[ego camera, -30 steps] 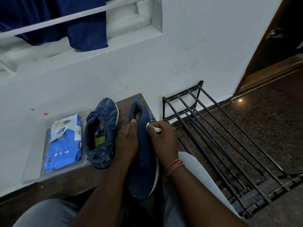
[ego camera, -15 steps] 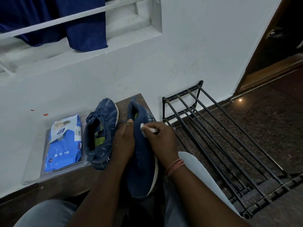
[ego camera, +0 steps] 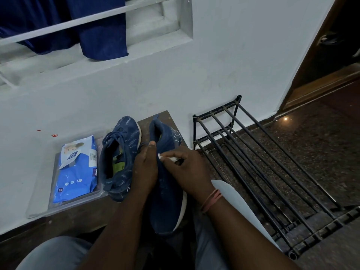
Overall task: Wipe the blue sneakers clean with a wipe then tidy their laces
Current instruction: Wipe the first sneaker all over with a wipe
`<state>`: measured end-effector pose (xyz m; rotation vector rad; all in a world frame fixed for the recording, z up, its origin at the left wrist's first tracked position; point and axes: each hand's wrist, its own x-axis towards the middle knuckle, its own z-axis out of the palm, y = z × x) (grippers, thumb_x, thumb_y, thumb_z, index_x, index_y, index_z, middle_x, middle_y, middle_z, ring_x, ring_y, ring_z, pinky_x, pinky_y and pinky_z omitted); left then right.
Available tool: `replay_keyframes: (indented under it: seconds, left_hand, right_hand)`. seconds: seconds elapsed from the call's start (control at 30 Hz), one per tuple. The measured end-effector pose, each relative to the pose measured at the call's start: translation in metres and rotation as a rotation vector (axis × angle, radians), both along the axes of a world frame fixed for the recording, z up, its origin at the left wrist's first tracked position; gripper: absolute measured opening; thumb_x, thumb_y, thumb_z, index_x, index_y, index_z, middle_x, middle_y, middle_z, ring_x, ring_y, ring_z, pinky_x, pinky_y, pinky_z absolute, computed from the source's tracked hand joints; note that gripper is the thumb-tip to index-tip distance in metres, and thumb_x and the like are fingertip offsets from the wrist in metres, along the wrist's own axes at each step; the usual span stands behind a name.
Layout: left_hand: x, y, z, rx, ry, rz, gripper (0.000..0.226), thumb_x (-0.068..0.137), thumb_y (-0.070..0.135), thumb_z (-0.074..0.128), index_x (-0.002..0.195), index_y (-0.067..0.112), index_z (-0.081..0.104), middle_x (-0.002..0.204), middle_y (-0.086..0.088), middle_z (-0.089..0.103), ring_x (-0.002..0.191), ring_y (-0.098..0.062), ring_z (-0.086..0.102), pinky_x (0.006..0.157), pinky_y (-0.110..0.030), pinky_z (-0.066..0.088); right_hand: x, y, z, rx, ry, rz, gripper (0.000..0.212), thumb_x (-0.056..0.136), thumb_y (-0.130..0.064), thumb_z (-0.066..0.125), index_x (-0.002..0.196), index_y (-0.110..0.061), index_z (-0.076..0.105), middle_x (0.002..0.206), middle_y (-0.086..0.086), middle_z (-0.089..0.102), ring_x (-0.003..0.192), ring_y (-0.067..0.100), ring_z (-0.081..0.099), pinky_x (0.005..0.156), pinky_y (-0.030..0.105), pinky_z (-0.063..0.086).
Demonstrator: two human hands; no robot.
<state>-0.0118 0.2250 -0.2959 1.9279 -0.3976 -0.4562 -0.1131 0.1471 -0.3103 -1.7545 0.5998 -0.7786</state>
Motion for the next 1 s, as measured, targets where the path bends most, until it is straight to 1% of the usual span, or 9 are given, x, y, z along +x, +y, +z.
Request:
replay_keyframes:
  seconds: [0.17,0.27,0.33,0.43,0.53,0.63,0.73,0.83,1.0]
  left_hand:
    - [-0.003,-0.002,0.002,0.001,0.0,-0.024,0.055,0.097,0.062,0.038,0.104,0.019,0.071,0.096,-0.003,0.076,0.092,-0.021,0.072,0.089,-0.047,0.056]
    - [-0.004,-0.003,0.003,0.024,-0.033,-0.005,0.052,0.102,0.055,0.038,0.096,0.015,0.069,0.088,-0.007,0.074,0.087,-0.024,0.071,0.084,-0.045,0.055]
    - [-0.002,0.0,0.002,0.01,-0.015,-0.006,0.051,0.102,0.055,0.039,0.095,0.015,0.069,0.089,-0.007,0.074,0.084,-0.022,0.071,0.083,-0.046,0.055]
    - [-0.003,-0.002,0.0,0.002,-0.027,-0.014,0.06,0.095,0.065,0.037,0.101,0.013,0.067,0.091,-0.003,0.073,0.086,-0.021,0.069,0.083,-0.046,0.056]
    - [-0.005,-0.003,-0.001,0.008,-0.046,-0.007,0.058,0.099,0.06,0.037,0.093,0.009,0.063,0.079,0.0,0.066,0.076,-0.021,0.064,0.073,-0.039,0.048]
    - [-0.002,0.0,-0.001,-0.004,0.003,0.01,0.053,0.104,0.056,0.038,0.11,0.013,0.069,0.102,-0.004,0.074,0.096,-0.02,0.069,0.087,-0.039,0.053]
    - [-0.002,0.0,0.001,-0.044,0.047,0.034,0.05,0.104,0.054,0.04,0.115,0.014,0.07,0.108,-0.004,0.074,0.102,-0.019,0.069,0.095,-0.04,0.054]
    - [-0.002,-0.002,-0.001,-0.029,0.023,0.015,0.052,0.099,0.061,0.038,0.109,0.02,0.069,0.108,-0.001,0.073,0.101,-0.018,0.068,0.099,-0.047,0.053]
    - [-0.001,-0.001,0.0,-0.037,0.029,0.033,0.049,0.104,0.056,0.039,0.114,0.019,0.07,0.107,0.001,0.074,0.101,-0.015,0.068,0.099,-0.044,0.053]
  right_hand:
    - [-0.004,-0.007,-0.007,-0.04,0.167,-0.192,0.016,0.092,-0.035,0.069,0.084,-0.024,0.077,0.081,-0.011,0.07,0.076,0.001,0.064,0.072,0.033,0.056]
    - [-0.007,-0.004,0.002,0.043,0.044,0.033,0.005,0.086,-0.019,0.078,0.082,-0.016,0.079,0.08,-0.006,0.072,0.075,0.006,0.067,0.072,0.029,0.057]
    - [-0.012,-0.011,0.006,0.087,0.078,0.149,0.007,0.083,-0.017,0.08,0.077,-0.014,0.079,0.076,-0.005,0.073,0.071,0.005,0.067,0.069,0.028,0.056]
    - [-0.019,-0.021,0.005,0.006,0.218,0.01,0.016,0.084,-0.022,0.077,0.069,-0.018,0.073,0.072,-0.007,0.071,0.069,0.005,0.066,0.069,0.032,0.056]
    - [-0.025,-0.021,0.018,0.314,-0.015,0.099,0.018,0.085,-0.008,0.075,0.068,-0.008,0.072,0.066,-0.001,0.07,0.061,0.008,0.064,0.063,0.025,0.053]
    - [-0.019,-0.029,0.014,0.566,-0.186,-0.146,0.025,0.086,-0.004,0.069,0.065,-0.018,0.068,0.06,-0.007,0.061,0.056,0.007,0.053,0.055,0.023,0.043]
    - [-0.018,-0.033,-0.002,0.657,-0.172,-0.367,0.02,0.082,-0.008,0.065,0.065,-0.018,0.065,0.058,-0.004,0.056,0.054,0.01,0.047,0.054,0.026,0.038]
    - [-0.018,-0.035,-0.008,0.726,-0.18,-0.389,0.015,0.082,-0.01,0.063,0.068,-0.013,0.064,0.054,-0.002,0.049,0.05,0.012,0.041,0.051,0.024,0.033]
    - [-0.015,-0.029,-0.005,0.592,-0.123,-0.342,0.014,0.084,-0.003,0.063,0.073,0.005,0.063,0.064,0.003,0.056,0.063,0.012,0.048,0.057,0.026,0.041]
